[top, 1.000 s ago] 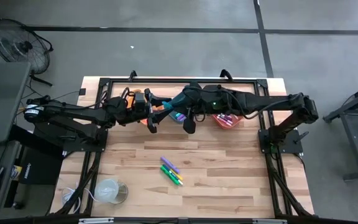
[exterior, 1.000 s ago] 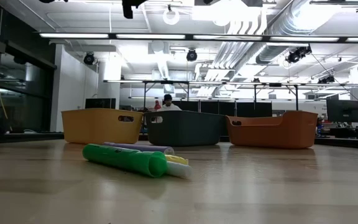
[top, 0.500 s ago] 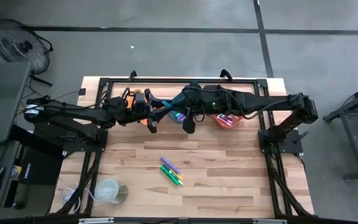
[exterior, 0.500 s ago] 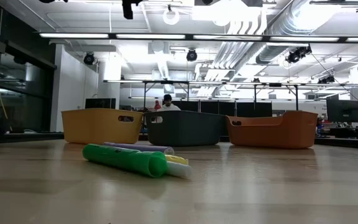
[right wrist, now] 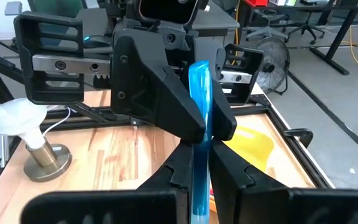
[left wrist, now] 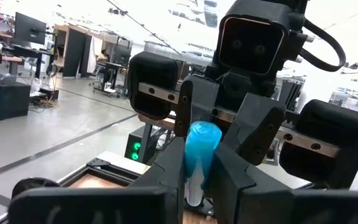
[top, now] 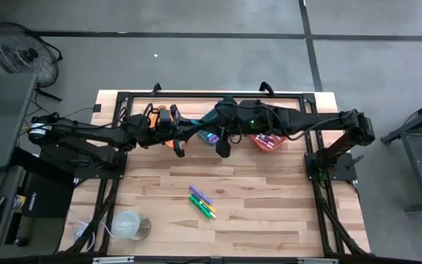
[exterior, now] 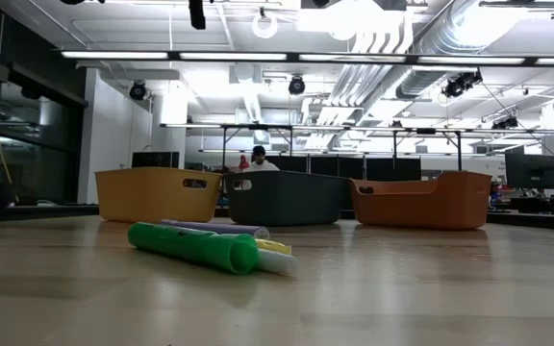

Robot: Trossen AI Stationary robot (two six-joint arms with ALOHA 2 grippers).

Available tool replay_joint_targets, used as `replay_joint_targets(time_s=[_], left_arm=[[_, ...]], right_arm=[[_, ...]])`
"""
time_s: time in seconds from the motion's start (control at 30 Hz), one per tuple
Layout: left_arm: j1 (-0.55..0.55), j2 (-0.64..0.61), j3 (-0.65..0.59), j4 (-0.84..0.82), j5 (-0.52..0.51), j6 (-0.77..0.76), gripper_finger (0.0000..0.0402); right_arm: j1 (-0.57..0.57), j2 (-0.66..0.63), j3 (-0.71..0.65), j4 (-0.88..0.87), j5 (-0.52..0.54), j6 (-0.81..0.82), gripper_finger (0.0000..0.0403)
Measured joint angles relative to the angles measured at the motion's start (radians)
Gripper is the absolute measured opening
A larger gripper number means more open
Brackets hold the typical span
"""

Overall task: Pick & Place Markers
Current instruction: Put the blue pen into the yellow bin

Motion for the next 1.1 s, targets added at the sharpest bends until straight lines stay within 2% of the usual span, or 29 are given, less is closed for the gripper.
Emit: replay_joint_targets(time_s=[0.23, 0.47, 0.67, 0.9, 1.1], left_arm=[[0.000, 0.000, 0.000, 0.000, 0.001, 0.000, 0.0041], [0.000, 0.000, 0.000, 0.001, 0.002, 0.000, 0.0041], [0.000, 0.000, 0.000, -0.008, -0.023, 0.008, 0.0041], [0.016, -0.023, 0.000, -0.071, -0.116, 0.057, 0.0041], [0.104, -0.081, 0.000, -0.268, -0.172, -0.005, 0.0041]], right_arm=[[0.000, 0.000, 0.000, 0.000, -0.003, 0.000, 0.0032], [0.000, 0.000, 0.000, 0.000, 0.017, 0.032, 0.0135], [0.000, -0.004, -0.001, -0.029, 0.057, 0.043, 0.0183], [0.000, -0.048, -0.002, -0.192, 0.172, 0.100, 0.0199], [0.000, -0.089, -0.002, -0.395, 0.270, 0.206, 0.0200]])
